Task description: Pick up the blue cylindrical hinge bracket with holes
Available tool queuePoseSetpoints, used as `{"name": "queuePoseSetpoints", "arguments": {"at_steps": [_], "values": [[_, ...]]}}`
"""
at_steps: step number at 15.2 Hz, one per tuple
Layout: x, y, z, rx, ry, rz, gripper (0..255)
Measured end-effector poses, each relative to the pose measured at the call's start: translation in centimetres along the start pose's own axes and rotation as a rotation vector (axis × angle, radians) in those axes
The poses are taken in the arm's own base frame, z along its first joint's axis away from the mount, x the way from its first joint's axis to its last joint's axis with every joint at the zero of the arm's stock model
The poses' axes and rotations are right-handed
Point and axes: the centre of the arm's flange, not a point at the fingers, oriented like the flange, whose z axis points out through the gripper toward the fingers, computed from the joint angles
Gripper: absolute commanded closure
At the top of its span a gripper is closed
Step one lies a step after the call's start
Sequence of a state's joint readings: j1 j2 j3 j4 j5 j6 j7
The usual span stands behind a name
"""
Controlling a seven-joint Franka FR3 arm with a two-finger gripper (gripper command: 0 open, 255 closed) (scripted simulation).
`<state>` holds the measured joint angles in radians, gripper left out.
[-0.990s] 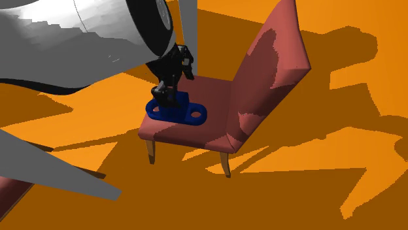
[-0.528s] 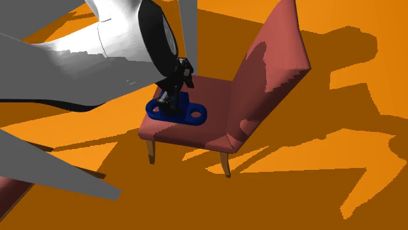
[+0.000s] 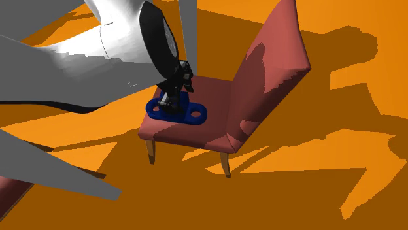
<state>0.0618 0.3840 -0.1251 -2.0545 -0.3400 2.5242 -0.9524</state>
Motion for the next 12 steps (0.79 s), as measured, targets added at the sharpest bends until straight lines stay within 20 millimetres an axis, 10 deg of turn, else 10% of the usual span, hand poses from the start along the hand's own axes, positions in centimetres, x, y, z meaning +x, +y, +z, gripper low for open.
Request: {"name": "queuePoseSetpoints", "arguments": {"at_steps": [12], "values": [[-0.7,0.6,-3.3,0.003,-0.001,-0.001,255]]}}
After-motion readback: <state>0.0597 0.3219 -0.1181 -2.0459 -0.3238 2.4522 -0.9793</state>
